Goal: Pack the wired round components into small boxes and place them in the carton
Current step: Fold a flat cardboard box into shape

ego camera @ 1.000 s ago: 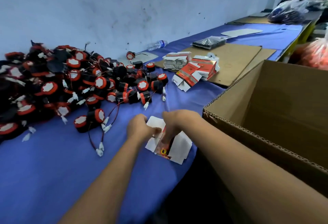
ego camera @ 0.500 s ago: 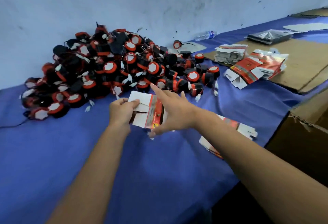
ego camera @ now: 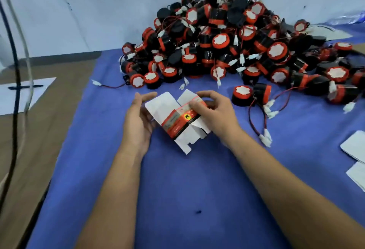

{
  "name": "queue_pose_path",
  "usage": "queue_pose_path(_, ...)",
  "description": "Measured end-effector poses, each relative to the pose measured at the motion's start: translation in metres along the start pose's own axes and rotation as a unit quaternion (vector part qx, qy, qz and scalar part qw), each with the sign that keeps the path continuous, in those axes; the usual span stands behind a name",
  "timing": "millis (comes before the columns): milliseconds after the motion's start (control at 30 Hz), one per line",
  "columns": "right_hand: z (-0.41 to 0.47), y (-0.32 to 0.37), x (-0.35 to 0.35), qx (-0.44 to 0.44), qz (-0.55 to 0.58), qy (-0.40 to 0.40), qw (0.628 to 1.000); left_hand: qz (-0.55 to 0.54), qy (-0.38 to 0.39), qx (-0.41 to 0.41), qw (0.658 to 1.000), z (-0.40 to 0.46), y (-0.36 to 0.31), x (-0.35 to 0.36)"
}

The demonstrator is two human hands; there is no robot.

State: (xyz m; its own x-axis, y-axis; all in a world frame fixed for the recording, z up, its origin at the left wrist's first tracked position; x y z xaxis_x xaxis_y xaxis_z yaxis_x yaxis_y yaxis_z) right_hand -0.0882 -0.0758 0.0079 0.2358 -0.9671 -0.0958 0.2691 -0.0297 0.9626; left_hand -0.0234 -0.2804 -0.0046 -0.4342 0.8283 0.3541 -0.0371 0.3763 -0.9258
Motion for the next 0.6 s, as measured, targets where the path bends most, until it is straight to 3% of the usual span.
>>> queue_pose_path(67,0.001,-0.01,-0.001,0.031,0.051,-0.033,0.998,-0.013,0.017,-0.012,1.0,0.001,-0.003,0.004)
queue_pose_path(133,0.004,-0.015,-0.001,0.065,0.148,-0.054,0.985,-0.009,0.083,-0.01,0.996,0.0,-0.003,0.013)
queue_pose_path(267,0.004,-0.018,-0.008,0.101,0.298,-0.014,0.949,0.183,0.241,0.029,0.953,-0.006,0.008,0.033)
queue_pose_path(400,0.002,-0.015,-0.006,0.074,0.235,0.053,0.968,0.266,0.262,0.063,0.926,-0.008,0.012,0.05)
queue_pose_path(500,0.001,-0.015,0.002,0.046,0.13,0.065,0.988,0.29,0.226,0.101,0.925,-0.009,0.011,0.057)
queue_pose_path(600,-0.002,-0.011,0.008,0.043,0.159,0.107,0.98,0.281,0.206,0.107,0.931,-0.009,0.012,0.057)
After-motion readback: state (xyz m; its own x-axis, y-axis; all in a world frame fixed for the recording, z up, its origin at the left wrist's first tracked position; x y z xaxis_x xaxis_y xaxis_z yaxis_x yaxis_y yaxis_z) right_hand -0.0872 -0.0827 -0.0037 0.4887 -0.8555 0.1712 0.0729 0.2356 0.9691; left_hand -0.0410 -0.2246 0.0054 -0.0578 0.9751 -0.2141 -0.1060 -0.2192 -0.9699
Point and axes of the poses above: each hand's wrist, its own z-axis towards the middle knuckle, its own x-axis out of the palm, y = z × x, the point moved 6 cm from there along z, towards the middle knuckle, and after that the axes turned 7 degrees about -x, right-handed, at the moved point
